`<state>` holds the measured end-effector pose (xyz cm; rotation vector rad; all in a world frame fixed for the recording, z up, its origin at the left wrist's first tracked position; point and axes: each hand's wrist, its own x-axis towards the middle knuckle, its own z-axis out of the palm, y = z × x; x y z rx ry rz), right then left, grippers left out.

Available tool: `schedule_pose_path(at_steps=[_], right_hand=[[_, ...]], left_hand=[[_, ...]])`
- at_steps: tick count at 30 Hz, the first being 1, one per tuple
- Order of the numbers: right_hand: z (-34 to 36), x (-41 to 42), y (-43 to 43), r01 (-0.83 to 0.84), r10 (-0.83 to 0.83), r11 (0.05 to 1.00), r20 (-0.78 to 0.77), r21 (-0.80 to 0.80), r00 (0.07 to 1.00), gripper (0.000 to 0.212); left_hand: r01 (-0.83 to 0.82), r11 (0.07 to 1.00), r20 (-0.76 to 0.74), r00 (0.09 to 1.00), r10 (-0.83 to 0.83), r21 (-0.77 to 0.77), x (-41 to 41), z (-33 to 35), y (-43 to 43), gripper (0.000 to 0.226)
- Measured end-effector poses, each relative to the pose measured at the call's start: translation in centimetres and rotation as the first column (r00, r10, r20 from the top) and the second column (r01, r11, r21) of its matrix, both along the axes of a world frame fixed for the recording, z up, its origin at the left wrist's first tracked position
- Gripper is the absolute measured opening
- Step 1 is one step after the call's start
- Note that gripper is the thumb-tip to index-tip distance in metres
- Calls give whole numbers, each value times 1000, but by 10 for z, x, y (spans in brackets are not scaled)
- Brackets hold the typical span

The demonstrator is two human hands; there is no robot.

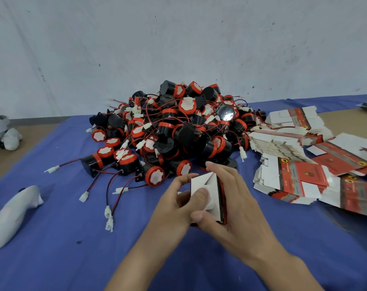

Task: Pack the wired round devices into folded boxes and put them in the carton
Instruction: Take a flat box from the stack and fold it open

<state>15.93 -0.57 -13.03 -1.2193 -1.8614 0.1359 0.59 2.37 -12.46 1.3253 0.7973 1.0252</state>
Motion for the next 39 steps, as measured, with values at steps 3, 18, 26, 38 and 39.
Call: schedule_pose_path(at_steps=[3,18,26,38,39], right_hand=[[-2,-3,0,0,-2,1000,74,18,997,78],[-9,-4,2,40,-67,991,212,127,975,71],[-5,-8,4,-24,-25,969,193,247,981,64],[-5,11,4,11,-17,998,106,61,994,68],[-5,11,4,10,-16,999,117,51,993,68]], left_hand=[[-27,999,-53,998,30,47,2,-1,1,27],[29,996,-120,993,-20,79,-5,0,1,29],[39,987,-94,995,-25,153,-1,0,-1,36],[166,972,291,950,-112,-167,-15,11,6,42],[157,975,285,952,-109,-154,-16,9,8,46]])
